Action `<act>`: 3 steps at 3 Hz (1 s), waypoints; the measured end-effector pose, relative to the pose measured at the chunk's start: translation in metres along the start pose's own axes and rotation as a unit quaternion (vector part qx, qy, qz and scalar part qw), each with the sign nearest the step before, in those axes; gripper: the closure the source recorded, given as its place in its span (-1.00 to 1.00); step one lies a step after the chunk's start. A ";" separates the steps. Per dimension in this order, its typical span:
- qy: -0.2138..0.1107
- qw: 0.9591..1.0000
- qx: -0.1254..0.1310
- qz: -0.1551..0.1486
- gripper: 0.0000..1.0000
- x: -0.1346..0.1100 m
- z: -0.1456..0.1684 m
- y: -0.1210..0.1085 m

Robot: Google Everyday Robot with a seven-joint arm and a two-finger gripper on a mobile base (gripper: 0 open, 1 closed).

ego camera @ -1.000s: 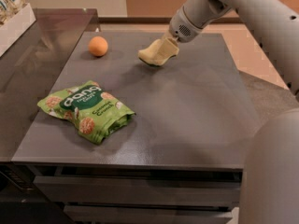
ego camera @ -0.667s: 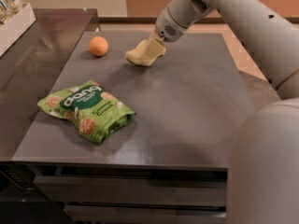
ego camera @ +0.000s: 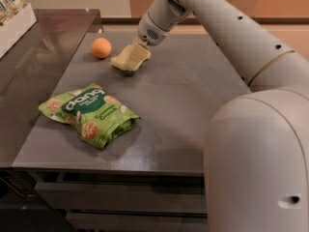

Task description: Move sponge near orange

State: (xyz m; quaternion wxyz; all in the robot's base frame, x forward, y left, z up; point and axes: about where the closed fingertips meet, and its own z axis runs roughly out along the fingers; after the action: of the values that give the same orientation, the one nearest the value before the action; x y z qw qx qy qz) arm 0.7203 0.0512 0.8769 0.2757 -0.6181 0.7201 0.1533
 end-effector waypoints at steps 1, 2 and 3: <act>0.002 1.000 0.000 -0.005 0.68 -0.013 0.015 -0.006; 0.003 1.000 0.009 -0.005 0.21 -0.020 0.024 -0.016; -0.007 1.000 0.011 -0.009 -0.25 -0.024 0.033 -0.022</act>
Offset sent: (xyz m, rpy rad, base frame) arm 0.0377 0.0318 -0.0005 -0.0103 -0.0436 -0.0251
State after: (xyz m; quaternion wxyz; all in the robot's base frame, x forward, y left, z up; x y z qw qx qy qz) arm 0.7504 0.0852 0.8676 0.2888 -0.6200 0.7145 0.1474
